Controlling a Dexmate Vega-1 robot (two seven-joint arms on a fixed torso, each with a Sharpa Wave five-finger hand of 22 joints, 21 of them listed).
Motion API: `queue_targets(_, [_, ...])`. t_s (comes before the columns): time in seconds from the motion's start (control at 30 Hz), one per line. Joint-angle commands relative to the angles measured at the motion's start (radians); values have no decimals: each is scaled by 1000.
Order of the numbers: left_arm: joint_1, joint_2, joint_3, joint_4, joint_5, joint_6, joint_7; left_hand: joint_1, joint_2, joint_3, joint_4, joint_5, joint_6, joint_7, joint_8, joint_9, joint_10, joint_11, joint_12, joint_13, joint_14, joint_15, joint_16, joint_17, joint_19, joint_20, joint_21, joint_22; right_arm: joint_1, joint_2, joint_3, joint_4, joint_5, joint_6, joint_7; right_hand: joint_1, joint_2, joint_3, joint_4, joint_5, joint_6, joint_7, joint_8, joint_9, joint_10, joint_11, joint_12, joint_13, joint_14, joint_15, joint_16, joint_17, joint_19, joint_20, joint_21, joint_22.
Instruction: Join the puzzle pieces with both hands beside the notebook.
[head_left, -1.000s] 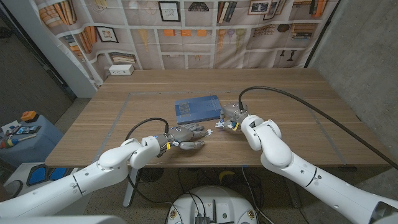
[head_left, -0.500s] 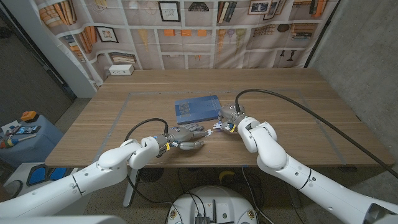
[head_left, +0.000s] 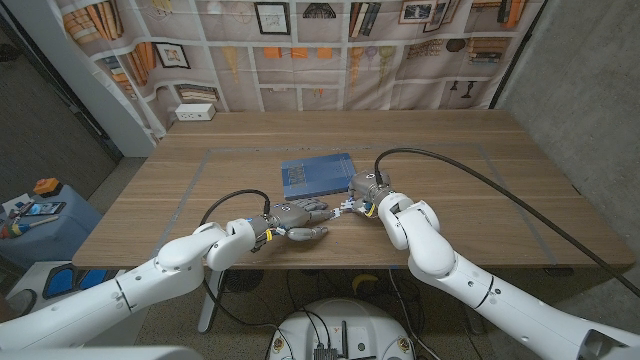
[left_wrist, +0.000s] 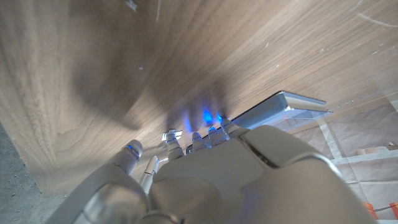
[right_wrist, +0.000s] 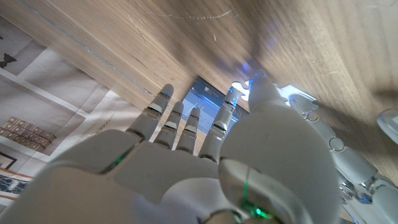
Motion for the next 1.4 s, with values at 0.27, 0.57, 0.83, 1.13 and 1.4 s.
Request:
queue_targets(0.27, [-5, 1, -6, 13, -15, -6, 4, 6, 113, 4, -9, 4, 93, 18, 7, 2, 3, 2, 4, 2, -46, -68, 6, 1, -1, -119, 3, 1, 1, 12, -22, 33, -17, 2, -31, -10, 4, -5, -3, 1, -3, 3, -1, 1, 9, 0, 2, 4, 10, -1, 2, 3, -1, 5, 1, 2])
queue_targets(0.57, [-14, -3, -2, 22, -17, -9, 1, 7, 113, 5, -9, 4, 93, 18, 4, 2, 0, 4, 2, 2, -45, -66, 5, 1, 1, -118, 3, 1, 6, 11, -28, 44, -23, 8, -34, -10, 4, -7, -5, 1, 0, 3, -1, 1, 10, 2, 3, 5, 11, -1, 2, 3, -1, 5, 1, 2])
queue_targets(0.83, [-13, -2, -4, 19, -18, 2, 2, 7, 113, 6, -9, 4, 92, 18, 2, 2, 2, 4, 2, 2, -44, -66, 5, 1, 1, -118, 3, 1, 9, 5, -31, 52, -21, 18, -54, -9, 4, -8, -7, 1, 2, 3, 0, 1, 13, 1, 3, 5, 14, -1, 3, 4, 2, 4, 2, 2])
queue_targets(1.13, [-11, -1, -5, 18, -21, 11, 1, 7, 113, 7, -10, 4, 93, 18, 0, 2, 2, 5, 2, 2, -44, -65, 5, 1, 2, -117, 3, 1, 8, -7, -33, 49, -17, 32, -61, -8, 2, -9, -8, 1, 3, 3, -1, 2, 15, 2, 3, 5, 17, -3, 4, 4, 3, 5, 2, 2])
queue_targets(1.4, [-14, -1, -4, 20, -23, 12, 1, 7, 113, 8, -10, 3, 96, 18, 0, 2, 8, 4, 4, 2, -41, -65, 6, 1, 4, -117, 3, 1, 6, -12, -34, 50, -22, 37, -59, -8, 3, -10, -9, 1, 4, 3, -1, 2, 15, 1, 3, 5, 19, -5, 5, 4, 3, 4, 3, 2])
